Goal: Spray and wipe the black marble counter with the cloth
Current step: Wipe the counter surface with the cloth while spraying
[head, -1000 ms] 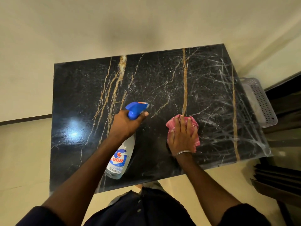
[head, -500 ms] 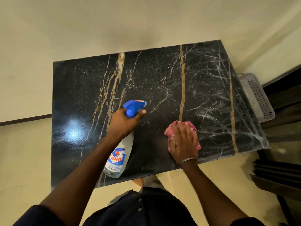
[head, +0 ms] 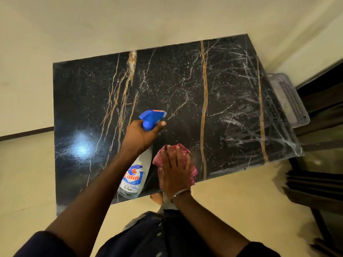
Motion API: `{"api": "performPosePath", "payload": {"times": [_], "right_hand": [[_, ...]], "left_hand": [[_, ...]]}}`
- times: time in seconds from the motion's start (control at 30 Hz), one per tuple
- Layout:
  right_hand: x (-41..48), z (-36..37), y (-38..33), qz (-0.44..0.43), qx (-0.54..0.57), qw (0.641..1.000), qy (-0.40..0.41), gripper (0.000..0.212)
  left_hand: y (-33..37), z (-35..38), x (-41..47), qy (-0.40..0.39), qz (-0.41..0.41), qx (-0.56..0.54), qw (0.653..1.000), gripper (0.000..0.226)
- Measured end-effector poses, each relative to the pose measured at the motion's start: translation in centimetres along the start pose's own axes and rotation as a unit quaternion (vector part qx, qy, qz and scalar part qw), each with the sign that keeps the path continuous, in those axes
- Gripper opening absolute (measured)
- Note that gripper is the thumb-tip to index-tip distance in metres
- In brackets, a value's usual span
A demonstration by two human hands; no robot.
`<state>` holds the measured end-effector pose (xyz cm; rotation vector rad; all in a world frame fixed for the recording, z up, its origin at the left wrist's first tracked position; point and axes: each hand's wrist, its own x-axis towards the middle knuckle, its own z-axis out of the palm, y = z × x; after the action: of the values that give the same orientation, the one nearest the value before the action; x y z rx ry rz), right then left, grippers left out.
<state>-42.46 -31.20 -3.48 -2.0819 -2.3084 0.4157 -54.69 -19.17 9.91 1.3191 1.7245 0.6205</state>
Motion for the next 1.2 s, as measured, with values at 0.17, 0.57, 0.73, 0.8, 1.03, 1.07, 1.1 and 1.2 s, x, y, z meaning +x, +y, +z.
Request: {"api": "performPosePath", "payload": {"times": [0.17, 0.57, 0.73, 0.8, 1.03, 1.07, 1.1, 1.2], "right_hand": [[-0.7, -0.3, 2.8, -0.072, -0.010, 0.997, -0.021, 0.068], [-0.3, -2.8, 8.0, 0.129, -0.031, 0.991, 0.009, 0.068], [-0.6, -1.6, 4.7, -0.018, -0.030, 0.999, -0.025, 0.066], [-0.6, -1.9, 6.2, -0.074, -0.032, 0.996, -0.027, 0.064], [-0.6, -4.6, 16.5, 0.053, -0.060, 0.997, -0.009, 0.064], [-0.6, -4.8, 16.9, 0.075, -0.062, 0.995, -0.008, 0.064], [-0.6, -4.9, 17.0, 0.096, -0.064, 0.993, -0.007, 0.065], [-0.4, -4.5, 15.4, 0.138, -0.054, 0.989, -0.013, 0.071]], "left_hand": [[0.1, 0.1, 0.0, -0.011, 0.008, -0.002, 1.000, 0.026], [0.0, -0.1, -0.6, -0.009, 0.008, 0.012, 1.000, 0.033], [-0.7, 0.8, -0.5, -0.008, -0.047, 0.014, 0.999, 0.046], [-0.5, 1.0, -0.4, -0.018, -0.060, 0.012, 0.998, 0.043], [0.6, 2.0, 0.2, -0.022, -0.084, 0.009, 0.996, 0.040], [0.9, 2.2, 0.2, -0.022, -0.087, 0.005, 0.996, 0.039], [1.2, 2.4, 0.3, -0.021, -0.090, 0.000, 0.996, 0.038], [2.5, 3.1, 0.4, -0.010, -0.086, -0.005, 0.996, 0.032]]}}
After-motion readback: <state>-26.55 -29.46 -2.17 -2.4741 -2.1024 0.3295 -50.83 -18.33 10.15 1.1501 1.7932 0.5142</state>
